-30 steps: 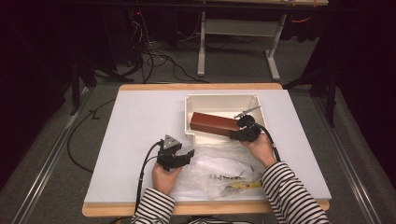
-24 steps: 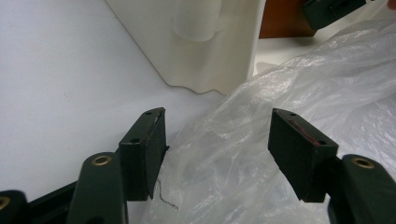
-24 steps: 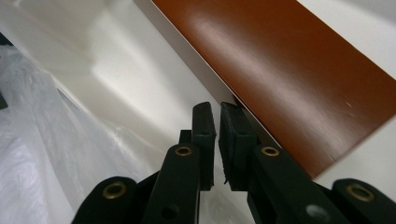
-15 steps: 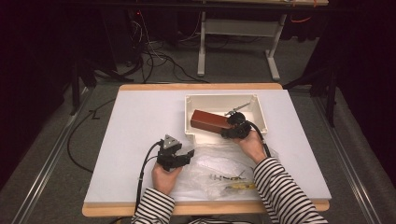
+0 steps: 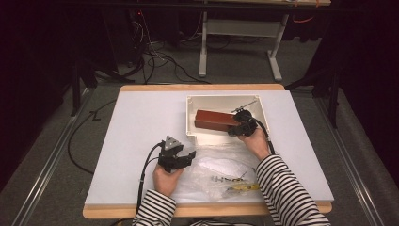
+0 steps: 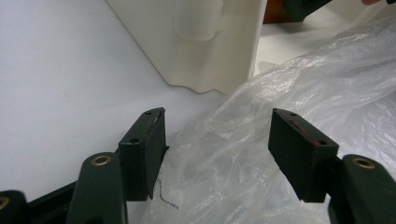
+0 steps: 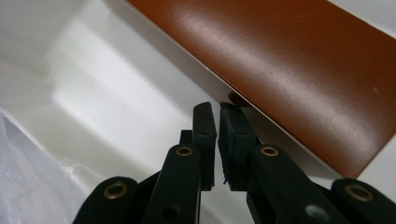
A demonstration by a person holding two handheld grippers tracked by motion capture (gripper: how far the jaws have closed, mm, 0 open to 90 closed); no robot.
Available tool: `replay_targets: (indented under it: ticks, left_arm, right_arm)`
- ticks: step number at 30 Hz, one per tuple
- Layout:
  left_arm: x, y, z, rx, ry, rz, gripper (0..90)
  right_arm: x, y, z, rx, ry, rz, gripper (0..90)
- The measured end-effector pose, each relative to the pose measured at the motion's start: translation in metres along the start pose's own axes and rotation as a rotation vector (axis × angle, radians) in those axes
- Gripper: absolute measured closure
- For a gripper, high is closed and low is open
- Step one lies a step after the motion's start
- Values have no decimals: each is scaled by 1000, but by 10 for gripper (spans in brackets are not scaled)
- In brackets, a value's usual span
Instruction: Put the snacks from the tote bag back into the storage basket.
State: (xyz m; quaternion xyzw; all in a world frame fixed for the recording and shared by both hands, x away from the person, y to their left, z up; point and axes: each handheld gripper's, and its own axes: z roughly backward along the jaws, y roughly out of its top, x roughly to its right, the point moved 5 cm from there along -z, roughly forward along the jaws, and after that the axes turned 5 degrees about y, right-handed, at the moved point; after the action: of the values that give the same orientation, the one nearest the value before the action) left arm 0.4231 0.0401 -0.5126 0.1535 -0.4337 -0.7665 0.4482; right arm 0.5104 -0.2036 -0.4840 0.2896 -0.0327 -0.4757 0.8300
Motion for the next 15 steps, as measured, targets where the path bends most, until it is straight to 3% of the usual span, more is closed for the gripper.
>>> replay_targets:
  ticks: [15]
  left_arm:
    - [1,0,-1,-2,6,3,373]
  right_arm:
    - [14,14,-1,16,-29,-55,856]
